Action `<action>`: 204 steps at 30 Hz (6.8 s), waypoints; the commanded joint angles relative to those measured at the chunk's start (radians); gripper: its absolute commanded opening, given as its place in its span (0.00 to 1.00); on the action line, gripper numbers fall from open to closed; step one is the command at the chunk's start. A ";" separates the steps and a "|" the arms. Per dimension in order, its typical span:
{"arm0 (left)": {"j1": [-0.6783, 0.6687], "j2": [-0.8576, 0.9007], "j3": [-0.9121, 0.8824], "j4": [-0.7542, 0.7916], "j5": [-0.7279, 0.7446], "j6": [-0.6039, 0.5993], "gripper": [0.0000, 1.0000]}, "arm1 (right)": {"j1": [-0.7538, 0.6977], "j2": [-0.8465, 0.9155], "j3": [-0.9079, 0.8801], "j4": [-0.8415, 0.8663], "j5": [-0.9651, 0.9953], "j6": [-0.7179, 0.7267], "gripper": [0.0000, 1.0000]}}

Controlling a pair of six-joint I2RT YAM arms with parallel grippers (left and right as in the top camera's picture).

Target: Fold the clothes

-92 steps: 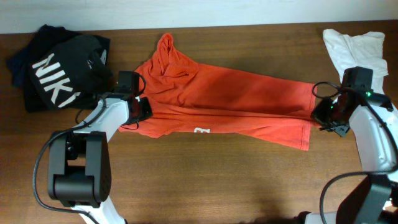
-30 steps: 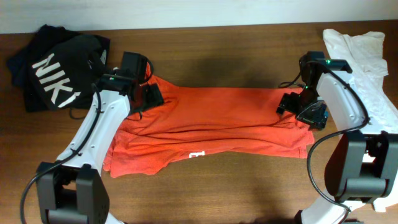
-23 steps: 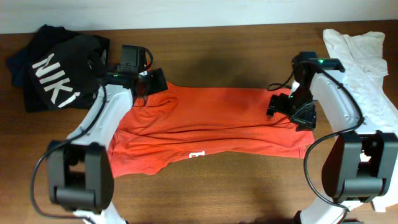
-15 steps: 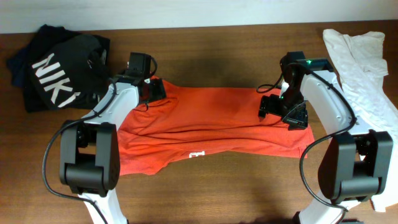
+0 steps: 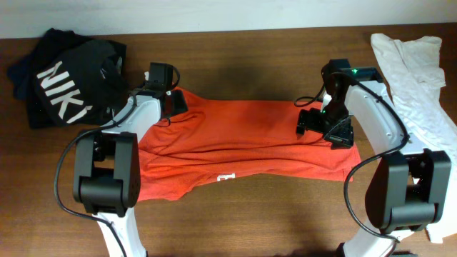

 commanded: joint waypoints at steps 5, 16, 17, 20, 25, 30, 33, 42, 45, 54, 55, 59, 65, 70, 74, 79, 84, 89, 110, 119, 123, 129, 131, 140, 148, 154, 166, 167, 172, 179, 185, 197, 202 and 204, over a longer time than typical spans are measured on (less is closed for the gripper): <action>0.010 0.025 0.006 0.027 -0.003 -0.008 0.05 | 0.004 0.000 0.006 0.013 0.044 -0.006 0.97; 0.029 -0.179 0.007 -0.007 0.005 -0.008 0.00 | -0.202 0.002 0.172 0.041 0.043 -0.068 0.99; 0.028 -0.200 0.006 -0.033 0.005 -0.008 0.01 | -0.201 0.002 0.171 0.071 0.043 -0.087 0.99; 0.027 -0.227 0.006 -0.114 0.005 -0.008 0.01 | -0.205 0.005 0.171 0.206 0.047 -0.134 0.99; 0.027 -0.227 0.006 -0.170 0.005 -0.008 0.01 | -0.203 0.098 0.171 0.374 0.050 -0.220 1.00; 0.027 -0.227 0.006 -0.188 0.005 -0.008 0.01 | -0.203 0.219 0.171 0.462 0.064 -0.220 0.93; 0.027 -0.227 0.003 -0.188 0.005 -0.008 0.01 | -0.203 0.283 0.171 0.497 0.066 -0.220 0.95; 0.026 -0.224 0.003 -0.188 0.004 -0.008 0.01 | -0.198 0.386 0.171 0.511 0.120 -0.215 0.62; 0.026 -0.224 0.003 -0.187 0.005 -0.008 0.01 | -0.198 0.386 0.171 0.513 0.119 -0.183 0.41; 0.023 -0.277 0.006 -0.188 0.069 -0.008 0.00 | -0.199 0.380 0.180 0.469 0.127 -0.087 0.04; 0.024 -0.302 0.006 -0.190 0.069 -0.008 0.00 | -0.199 0.380 0.196 0.446 0.127 -0.083 0.04; 0.024 -0.323 0.005 -0.222 0.069 -0.007 0.27 | -0.198 0.380 0.288 0.335 0.126 -0.083 0.04; 0.019 -0.298 0.003 -0.223 0.072 -0.007 0.40 | -0.198 0.380 0.305 0.299 0.126 -0.083 0.04; 0.019 -0.137 0.004 -0.076 0.178 0.053 0.53 | -0.198 0.380 0.305 0.291 0.126 -0.084 0.04; 0.019 -0.056 0.004 0.023 0.181 0.053 0.56 | -0.198 0.380 0.305 0.290 0.126 -0.083 0.04; 0.019 -0.049 0.004 0.031 0.181 0.053 0.55 | -0.198 0.380 0.305 0.286 0.126 -0.083 0.04; 0.019 -0.049 0.004 0.031 0.180 0.053 0.05 | -0.198 0.380 0.305 0.276 0.126 -0.083 0.04; 0.019 -0.050 0.010 0.030 0.151 0.080 0.01 | -0.198 0.380 0.305 0.276 0.127 -0.083 0.04; 0.028 -0.046 0.032 0.012 0.182 0.173 0.92 | -0.243 0.355 0.401 0.116 0.081 -0.024 0.04; 0.028 0.014 0.039 0.101 0.177 0.188 0.51 | -0.243 0.355 0.401 0.115 0.082 -0.024 0.04; 0.028 0.014 0.041 0.101 0.177 0.188 0.28 | -0.243 0.355 0.401 0.115 0.082 -0.024 0.04; 0.028 0.010 0.127 -0.021 0.138 0.187 0.00 | -0.243 0.355 0.401 0.112 0.083 -0.024 0.04; 0.028 -0.002 0.199 -0.142 0.090 0.186 0.00 | -0.244 0.355 0.401 0.109 0.082 -0.024 0.04; 0.042 -0.081 0.285 -0.542 0.049 0.175 0.00 | -0.252 0.347 0.497 -0.031 0.089 -0.024 0.04; 0.120 -0.106 0.285 -0.838 0.049 0.172 0.00 | -0.267 0.347 0.554 -0.223 0.116 -0.024 0.04; 0.161 -0.106 0.285 -0.983 0.049 0.172 0.01 | -0.284 0.347 0.554 -0.312 0.165 -0.024 0.04; 0.166 -0.106 0.237 -1.168 -0.037 0.133 0.01 | -0.289 0.156 0.436 -0.407 0.192 -0.027 0.04; 0.166 -0.106 0.203 -1.141 -0.037 0.129 0.01 | -0.289 0.142 0.401 -0.387 0.191 -0.027 0.04; 0.166 -0.106 -0.030 -0.932 -0.026 0.118 0.01 | -0.289 0.140 0.203 -0.224 0.148 -0.027 0.04; 0.166 -0.106 -0.073 -0.852 -0.027 0.120 0.75 | -0.290 0.140 0.111 -0.177 0.127 -0.035 0.99; 0.166 -0.159 0.180 -1.044 -0.029 0.111 0.72 | -0.290 0.140 0.245 -0.295 0.127 -0.069 0.99; -0.105 -0.261 0.082 -0.835 0.198 0.116 0.08 | -0.116 0.142 0.151 -0.177 0.036 -0.136 0.04; -0.079 -0.261 -0.151 -0.666 0.200 0.080 0.08 | -0.080 0.142 0.046 -0.090 0.040 -0.107 0.04; -0.026 -0.261 -0.246 -0.584 0.196 0.081 0.08 | -0.081 0.142 -0.035 -0.008 0.040 -0.106 0.04</action>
